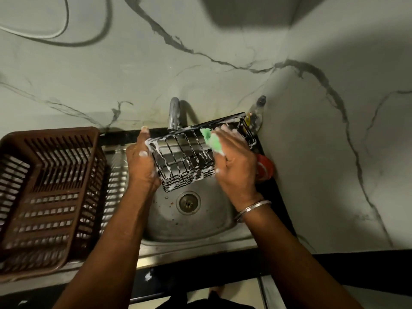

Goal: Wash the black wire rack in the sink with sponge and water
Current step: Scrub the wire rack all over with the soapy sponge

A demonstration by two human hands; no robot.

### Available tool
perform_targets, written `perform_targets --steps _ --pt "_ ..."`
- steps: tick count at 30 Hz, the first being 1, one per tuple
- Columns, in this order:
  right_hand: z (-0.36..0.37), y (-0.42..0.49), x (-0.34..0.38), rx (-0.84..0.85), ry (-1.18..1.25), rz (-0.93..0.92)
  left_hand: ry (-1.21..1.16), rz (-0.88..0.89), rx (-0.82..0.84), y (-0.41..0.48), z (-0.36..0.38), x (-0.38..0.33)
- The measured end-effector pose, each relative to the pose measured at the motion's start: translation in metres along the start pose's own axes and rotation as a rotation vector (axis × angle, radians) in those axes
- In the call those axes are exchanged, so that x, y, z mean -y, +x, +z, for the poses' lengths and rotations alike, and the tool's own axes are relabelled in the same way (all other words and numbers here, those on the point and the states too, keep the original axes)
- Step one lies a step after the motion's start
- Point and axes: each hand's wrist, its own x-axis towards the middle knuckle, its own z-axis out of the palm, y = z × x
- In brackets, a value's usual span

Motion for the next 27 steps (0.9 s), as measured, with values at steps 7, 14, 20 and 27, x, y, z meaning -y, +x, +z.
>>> perform_targets --steps 7,14,20,27 --pt "0.001 -0.004 0.022 0.023 0.044 -0.014 0.005 0.008 -0.01 -0.008 0.003 0.008" --pt "0.031 -0.006 0.075 0.094 0.095 -0.104 0.21 0.046 0.007 -0.016 0.008 0.018" --pt "0.011 -0.019 0.047 0.123 0.051 -0.357 0.082 0.039 -0.079 -0.013 0.008 0.001" --pt "0.012 0.002 0.037 0.011 0.054 -0.154 -0.044 0.005 -0.051 -0.012 0.007 -0.001"
